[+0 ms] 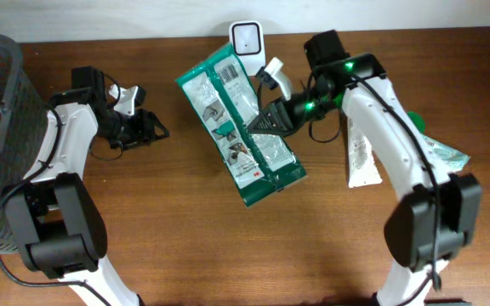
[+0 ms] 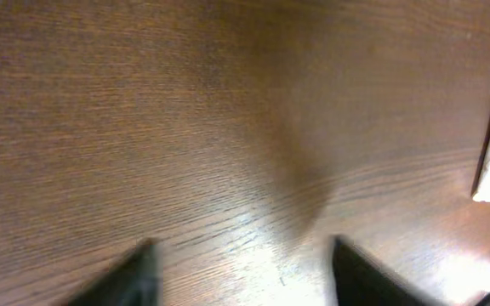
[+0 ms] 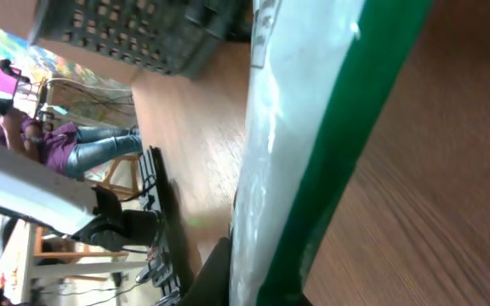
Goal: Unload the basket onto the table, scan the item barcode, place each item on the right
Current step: 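Lift the packet with the right gripper as the left gripper releases, then hold the packet with the right gripper in front of the scanner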
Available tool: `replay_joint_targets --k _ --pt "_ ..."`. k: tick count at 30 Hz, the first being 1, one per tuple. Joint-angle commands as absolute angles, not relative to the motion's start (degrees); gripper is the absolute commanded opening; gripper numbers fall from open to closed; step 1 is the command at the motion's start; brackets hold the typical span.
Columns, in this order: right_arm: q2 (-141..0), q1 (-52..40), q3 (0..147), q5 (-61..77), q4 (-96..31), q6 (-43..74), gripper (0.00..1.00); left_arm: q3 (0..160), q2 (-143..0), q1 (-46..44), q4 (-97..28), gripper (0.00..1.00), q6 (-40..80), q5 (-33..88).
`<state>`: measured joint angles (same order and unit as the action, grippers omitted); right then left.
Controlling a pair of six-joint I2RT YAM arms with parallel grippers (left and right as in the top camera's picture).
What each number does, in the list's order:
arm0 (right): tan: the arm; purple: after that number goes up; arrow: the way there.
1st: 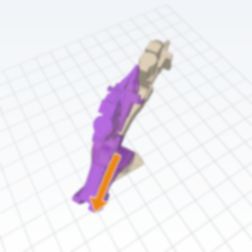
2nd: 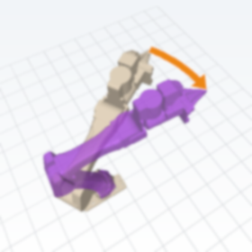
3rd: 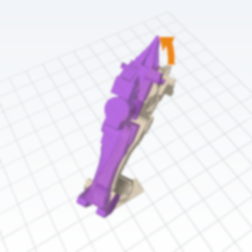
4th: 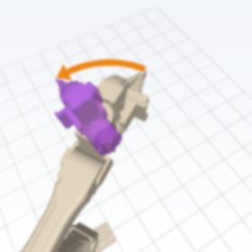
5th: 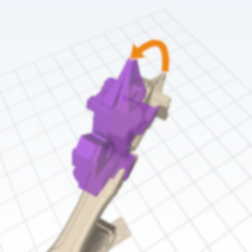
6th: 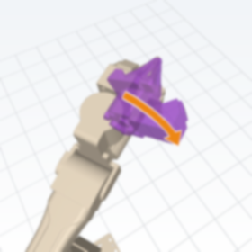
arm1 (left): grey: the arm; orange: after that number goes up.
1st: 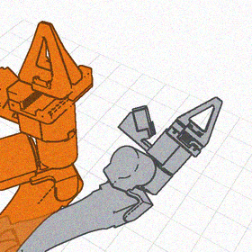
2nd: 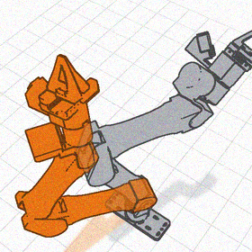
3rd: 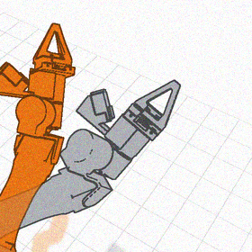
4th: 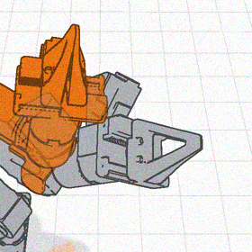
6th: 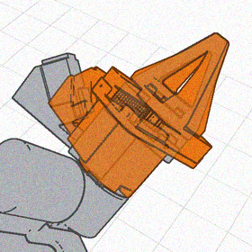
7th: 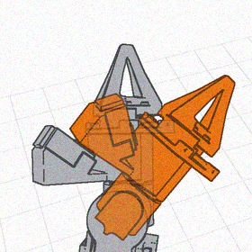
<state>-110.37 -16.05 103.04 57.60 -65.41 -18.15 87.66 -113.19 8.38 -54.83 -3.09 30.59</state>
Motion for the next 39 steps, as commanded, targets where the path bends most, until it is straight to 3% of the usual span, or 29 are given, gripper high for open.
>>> replay_joint_targets --k 1,10,12,19,26,30,35,39 --pt "-101.1 -16.0 104.6 60.0 -65.4 -19.7 0.04 88.0 -112.5 8.3 -54.5 1.0 -4.0 27.2" --pt "-90.3 -16.0 104.6 60.0 -64.5 -18.3 0.04 88.0 -112.5 8.3 -54.3 0.99 -4.0 21.8" --pt "-90.3 -16.0 104.6 60.1 -63.0 -15.1 0.04 88.0 -112.5 8.3 -52.6 0.99 -4.0 16.6" --pt "-90.3 -16.0 106.6 58.0 -55.3 0.1 0.04 88.0 -112.5 8.3 -52.6 0.99 -4.0 16.5" --pt "-97.9 -16.3 121.4 28.2 -61.5 1.7 0.04 88.0 -112.5 8.3 -52.6 0.99 -4.0 16.5" --pt "-108.2 -20.1 130.9 1.4 -62.0 -1.1 0.04 88.0 -112.5 8.3 -52.6 0.99 -4.0 16.5" --pt "-121.5 -27.9 132.7 -41.5 -52.2 -12.0 0.04 88.0 -112.5 8.3 -52.6 0.99 -4.0 16.5" --pt "-130.0 -28.9 132.7 -56.6 -45.7 -13.3 0.04 88.0 -112.5 8.3 -52.6 0.99 -4.0 16.5"
